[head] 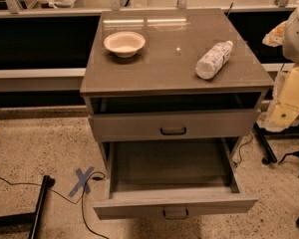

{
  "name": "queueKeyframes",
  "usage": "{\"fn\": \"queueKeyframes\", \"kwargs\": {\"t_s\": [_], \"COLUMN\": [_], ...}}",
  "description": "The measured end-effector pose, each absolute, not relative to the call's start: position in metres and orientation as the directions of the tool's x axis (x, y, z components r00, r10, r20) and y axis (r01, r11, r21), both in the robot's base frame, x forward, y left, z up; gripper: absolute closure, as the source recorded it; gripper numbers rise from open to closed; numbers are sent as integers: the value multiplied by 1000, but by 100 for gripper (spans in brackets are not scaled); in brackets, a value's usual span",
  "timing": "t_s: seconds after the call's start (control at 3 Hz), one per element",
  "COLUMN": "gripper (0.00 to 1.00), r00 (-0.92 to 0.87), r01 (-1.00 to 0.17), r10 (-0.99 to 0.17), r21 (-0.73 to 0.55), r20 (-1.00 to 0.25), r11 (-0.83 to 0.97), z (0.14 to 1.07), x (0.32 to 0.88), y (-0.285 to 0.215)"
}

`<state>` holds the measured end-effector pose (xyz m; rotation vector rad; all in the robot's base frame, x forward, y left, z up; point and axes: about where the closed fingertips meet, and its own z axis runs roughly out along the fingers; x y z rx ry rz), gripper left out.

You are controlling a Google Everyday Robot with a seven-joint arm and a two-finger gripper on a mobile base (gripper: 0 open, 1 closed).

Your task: Close middle drawer

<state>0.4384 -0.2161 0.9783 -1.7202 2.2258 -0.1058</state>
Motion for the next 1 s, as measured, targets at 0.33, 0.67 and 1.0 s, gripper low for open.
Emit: {"fn": "queueKeyframes", "kwargs": {"t_s": [0.33, 0.67, 1.0], "gripper": [0, 0, 0], "r00": [-224, -207, -121], "r01": [-928, -933, -938], "r10": [-952, -947, -941], "r21": [-253, -242, -273], "r20": [-210, -245, -317], "r11": [274, 266, 213], "z": [976, 955, 915], "x": [440, 436, 405], "y": [-217, -216, -201]}}
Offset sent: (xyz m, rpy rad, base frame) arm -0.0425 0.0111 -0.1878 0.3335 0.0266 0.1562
